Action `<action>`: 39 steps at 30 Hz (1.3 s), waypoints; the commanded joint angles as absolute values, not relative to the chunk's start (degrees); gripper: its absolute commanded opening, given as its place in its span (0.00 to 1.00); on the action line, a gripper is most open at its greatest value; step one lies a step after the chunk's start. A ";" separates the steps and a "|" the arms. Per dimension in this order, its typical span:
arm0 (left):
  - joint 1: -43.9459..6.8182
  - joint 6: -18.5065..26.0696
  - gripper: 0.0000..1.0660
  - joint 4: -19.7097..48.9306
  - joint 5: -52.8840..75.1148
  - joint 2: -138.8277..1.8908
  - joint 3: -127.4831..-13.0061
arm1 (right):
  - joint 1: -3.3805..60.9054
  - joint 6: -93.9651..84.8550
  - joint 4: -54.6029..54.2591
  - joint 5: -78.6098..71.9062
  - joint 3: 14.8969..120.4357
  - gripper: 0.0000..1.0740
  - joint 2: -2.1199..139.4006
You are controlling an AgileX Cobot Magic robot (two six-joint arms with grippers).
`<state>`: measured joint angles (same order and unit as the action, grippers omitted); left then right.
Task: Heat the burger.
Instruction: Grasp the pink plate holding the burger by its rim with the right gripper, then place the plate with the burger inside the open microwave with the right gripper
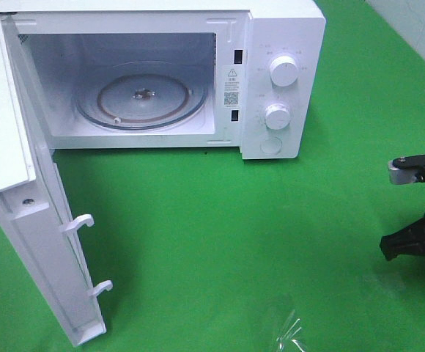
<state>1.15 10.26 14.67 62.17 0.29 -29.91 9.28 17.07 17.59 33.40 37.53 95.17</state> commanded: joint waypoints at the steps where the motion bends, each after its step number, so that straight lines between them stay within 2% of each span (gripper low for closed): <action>1: 1.20 10.20 0.92 15.07 61.71 1.26 -30.08 | 9.80 18.56 19.54 33.98 37.18 0.00 94.65; 6: 1.20 10.20 0.92 15.07 61.71 1.26 -30.08 | 12.61 25.67 26.41 37.30 37.18 0.00 93.39; 15: 1.20 10.20 0.92 15.07 61.71 1.26 -30.08 | 18.33 30.19 31.86 42.80 37.13 0.00 92.07; 24: 1.20 10.20 0.92 15.07 61.71 1.26 -30.08 | 21.20 31.28 33.00 44.35 35.70 0.00 89.44; 39: 1.20 10.20 0.92 15.07 61.71 1.26 -30.08 | 30.19 34.61 35.47 47.33 30.37 0.00 80.67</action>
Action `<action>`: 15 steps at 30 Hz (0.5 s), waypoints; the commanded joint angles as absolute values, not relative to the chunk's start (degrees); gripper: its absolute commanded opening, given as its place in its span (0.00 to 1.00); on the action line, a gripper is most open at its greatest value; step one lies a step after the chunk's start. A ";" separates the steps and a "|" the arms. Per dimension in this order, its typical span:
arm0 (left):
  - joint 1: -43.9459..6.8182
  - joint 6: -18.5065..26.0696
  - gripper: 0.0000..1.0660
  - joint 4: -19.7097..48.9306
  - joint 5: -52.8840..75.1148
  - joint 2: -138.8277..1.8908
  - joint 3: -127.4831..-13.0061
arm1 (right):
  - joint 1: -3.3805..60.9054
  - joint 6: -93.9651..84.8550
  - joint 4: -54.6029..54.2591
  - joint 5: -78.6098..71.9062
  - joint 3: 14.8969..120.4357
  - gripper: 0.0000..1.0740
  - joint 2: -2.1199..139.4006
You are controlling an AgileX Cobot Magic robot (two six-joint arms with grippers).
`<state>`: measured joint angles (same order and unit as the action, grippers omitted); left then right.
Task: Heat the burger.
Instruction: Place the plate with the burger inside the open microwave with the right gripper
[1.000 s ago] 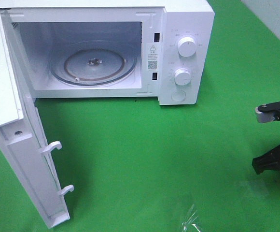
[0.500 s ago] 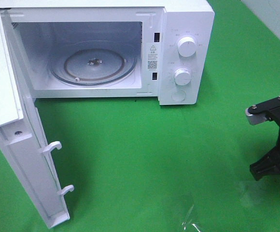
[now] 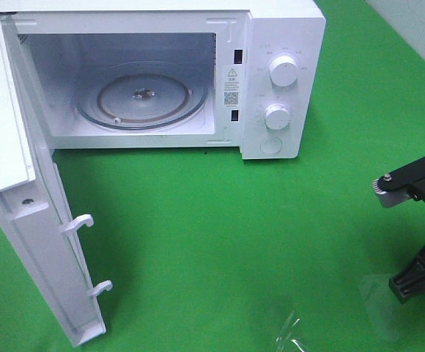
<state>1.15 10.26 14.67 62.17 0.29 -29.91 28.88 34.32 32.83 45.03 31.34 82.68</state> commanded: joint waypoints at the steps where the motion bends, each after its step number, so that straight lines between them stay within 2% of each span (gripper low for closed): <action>1: 1.20 10.20 0.92 15.07 61.71 1.26 -30.08 | 30.19 34.61 35.47 47.33 30.37 0.00 80.67; 8: 1.20 10.20 0.92 15.07 61.71 1.26 -30.08 | 34.89 34.61 35.92 48.87 28.42 0.00 76.60; 10: 1.20 10.20 0.92 15.07 61.71 1.26 -30.08 | 38.10 35.75 37.36 51.34 28.36 0.00 74.83; 15: 1.20 10.20 0.92 15.07 61.71 1.26 -30.08 | 40.28 36.67 37.99 51.68 28.36 0.00 74.20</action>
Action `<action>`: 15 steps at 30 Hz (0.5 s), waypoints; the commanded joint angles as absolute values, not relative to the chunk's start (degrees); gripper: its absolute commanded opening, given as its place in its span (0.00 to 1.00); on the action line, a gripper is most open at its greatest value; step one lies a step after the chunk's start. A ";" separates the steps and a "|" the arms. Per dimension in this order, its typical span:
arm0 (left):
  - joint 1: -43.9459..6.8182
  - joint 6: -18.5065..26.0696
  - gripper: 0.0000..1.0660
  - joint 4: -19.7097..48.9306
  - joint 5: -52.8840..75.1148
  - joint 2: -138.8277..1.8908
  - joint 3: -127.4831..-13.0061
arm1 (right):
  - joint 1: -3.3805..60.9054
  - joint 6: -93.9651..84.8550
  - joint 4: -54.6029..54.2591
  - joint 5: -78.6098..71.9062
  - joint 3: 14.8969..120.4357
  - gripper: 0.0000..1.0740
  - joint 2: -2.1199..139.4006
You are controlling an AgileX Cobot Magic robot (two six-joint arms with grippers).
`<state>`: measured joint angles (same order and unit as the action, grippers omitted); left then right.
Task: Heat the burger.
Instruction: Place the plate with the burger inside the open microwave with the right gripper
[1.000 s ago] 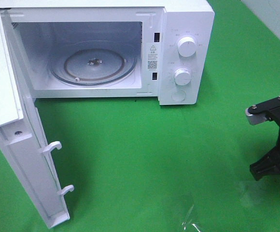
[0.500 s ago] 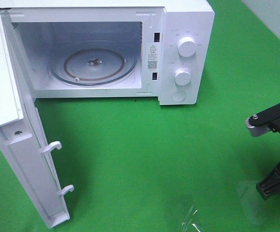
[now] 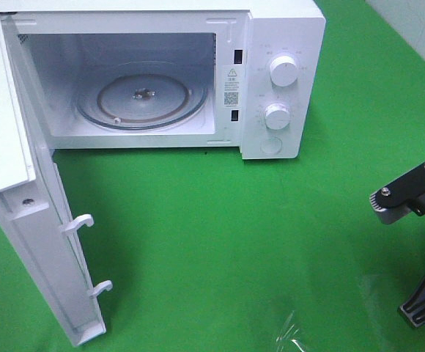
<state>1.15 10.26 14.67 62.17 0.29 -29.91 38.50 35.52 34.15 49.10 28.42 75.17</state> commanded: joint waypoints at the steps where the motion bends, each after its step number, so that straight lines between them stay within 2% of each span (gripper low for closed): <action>1: 1.20 10.20 0.92 15.07 61.71 1.26 -30.08 | 41.60 36.73 38.04 51.68 28.36 0.01 73.97; 15: 1.20 10.20 0.92 15.07 61.71 1.26 -30.08 | 52.88 37.13 40.16 53.40 28.48 0.00 73.97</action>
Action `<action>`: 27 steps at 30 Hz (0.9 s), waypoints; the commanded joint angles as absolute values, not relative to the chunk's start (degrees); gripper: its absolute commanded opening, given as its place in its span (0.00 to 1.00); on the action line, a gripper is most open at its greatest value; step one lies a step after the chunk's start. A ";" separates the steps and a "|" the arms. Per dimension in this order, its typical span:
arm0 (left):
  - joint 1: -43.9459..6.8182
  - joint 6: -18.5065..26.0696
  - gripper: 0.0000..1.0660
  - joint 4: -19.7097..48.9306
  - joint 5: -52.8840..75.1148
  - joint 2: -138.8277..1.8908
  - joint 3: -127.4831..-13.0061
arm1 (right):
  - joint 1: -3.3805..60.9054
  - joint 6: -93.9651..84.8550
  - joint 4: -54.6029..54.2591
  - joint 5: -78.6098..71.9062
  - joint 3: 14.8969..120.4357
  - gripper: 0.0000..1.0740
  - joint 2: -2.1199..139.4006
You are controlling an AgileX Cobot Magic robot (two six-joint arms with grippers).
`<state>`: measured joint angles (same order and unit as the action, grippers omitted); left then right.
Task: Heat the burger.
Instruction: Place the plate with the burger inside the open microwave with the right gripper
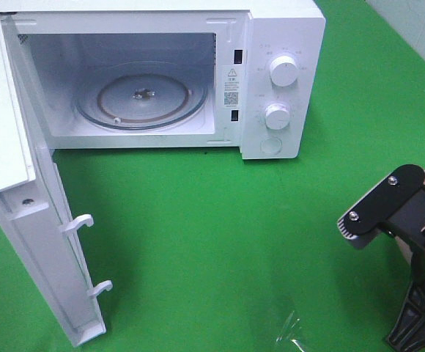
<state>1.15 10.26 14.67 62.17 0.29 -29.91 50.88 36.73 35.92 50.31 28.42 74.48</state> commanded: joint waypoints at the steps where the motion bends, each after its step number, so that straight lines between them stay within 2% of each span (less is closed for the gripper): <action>1: 1.20 10.20 0.92 15.07 61.71 1.26 -30.08 | 52.88 37.13 40.16 53.40 28.48 0.00 73.97; 18: 1.20 10.20 0.92 15.07 61.71 1.26 -30.08 | 65.72 38.33 43.14 62.11 28.48 0.00 73.97; 27: 1.20 10.20 0.92 15.07 61.71 1.26 -30.08 | 67.38 37.30 43.49 62.74 28.48 0.00 73.97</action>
<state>1.15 10.26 14.67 62.17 0.29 -29.91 67.21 37.70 39.76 60.10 28.42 74.48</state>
